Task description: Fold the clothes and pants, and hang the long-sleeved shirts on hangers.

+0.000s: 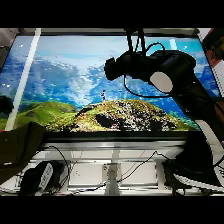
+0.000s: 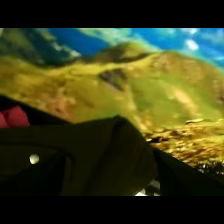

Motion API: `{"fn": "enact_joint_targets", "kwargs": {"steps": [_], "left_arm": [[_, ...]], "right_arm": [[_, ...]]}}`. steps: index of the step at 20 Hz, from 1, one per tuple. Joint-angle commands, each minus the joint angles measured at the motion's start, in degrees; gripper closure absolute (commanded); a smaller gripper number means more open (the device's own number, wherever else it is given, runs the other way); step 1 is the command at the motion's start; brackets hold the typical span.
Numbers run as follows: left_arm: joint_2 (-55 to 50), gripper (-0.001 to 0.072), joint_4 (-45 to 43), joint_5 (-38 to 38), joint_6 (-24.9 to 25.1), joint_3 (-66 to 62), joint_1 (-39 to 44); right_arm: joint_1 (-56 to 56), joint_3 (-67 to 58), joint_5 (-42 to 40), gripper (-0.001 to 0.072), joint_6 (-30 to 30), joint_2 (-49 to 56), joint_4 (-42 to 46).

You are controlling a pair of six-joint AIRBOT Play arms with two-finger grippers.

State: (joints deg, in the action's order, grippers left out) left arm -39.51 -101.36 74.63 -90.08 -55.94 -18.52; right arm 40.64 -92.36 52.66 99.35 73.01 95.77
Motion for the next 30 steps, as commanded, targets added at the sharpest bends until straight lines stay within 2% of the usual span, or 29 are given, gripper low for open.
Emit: {"fn": "enact_joint_targets", "kwargs": {"steps": [1,6,13,19,21,25,27,28,29,30], "left_arm": [[-0.1,0.0063,-3.0,0.4,-4.2,12.8,-2.1],[-2.0,0.0063,-3.0,-5.2,-4.3,23.7,-2.1],[-11.6,0.0064,-8.5,-18.4,-7.9,24.4,-2.1],[-23.9,0.0064,-14.9,-22.7,-19.3,24.4,-2.3],[-26.9,0.0079,-15.7,-23.7,-21.1,24.4,-2.3],[-28.7,0.0306,-21.9,-23.8,-27.3,24.4,-2.3],[-27.8,0.0433,-24.0,-23.0,-28.0,24.0,-2.3],[-26.9,0.0591,-24.5,-23.0,-28.0,24.1,-2.3],[-25.9,0.0672,-24.5,-23.0,-27.8,24.1,-2.3],[-24.6,0.0671,-24.5,-23.0,-27.8,24.0,-2.3]], "right_arm": [[0.1,0.0,0.0,0.0259,0.0,0.0,0.0],[0.1,0.0,0.0,0.0259,0.0,0.0,0.0],[0.1,0.0,0.0,0.0259,0.0,0.0,0.0],[0.1,0.0,0.0,0.0259,0.0,0.0,0.0],[0.1,0.0,0.0,0.0259,0.0,0.0,0.0],[0.1,0.0,0.0,0.0259,0.0,0.0,0.0],[0.1,0.0,0.0,0.0259,0.0,0.0,0.0],[0.1,0.0,0.0,0.0259,0.0,0.0,0.0],[0.1,0.0,0.0,0.0259,0.0,0.0,0.0],[0.1,0.0,0.0,0.0259,0.0,0.0,0.0]]}}
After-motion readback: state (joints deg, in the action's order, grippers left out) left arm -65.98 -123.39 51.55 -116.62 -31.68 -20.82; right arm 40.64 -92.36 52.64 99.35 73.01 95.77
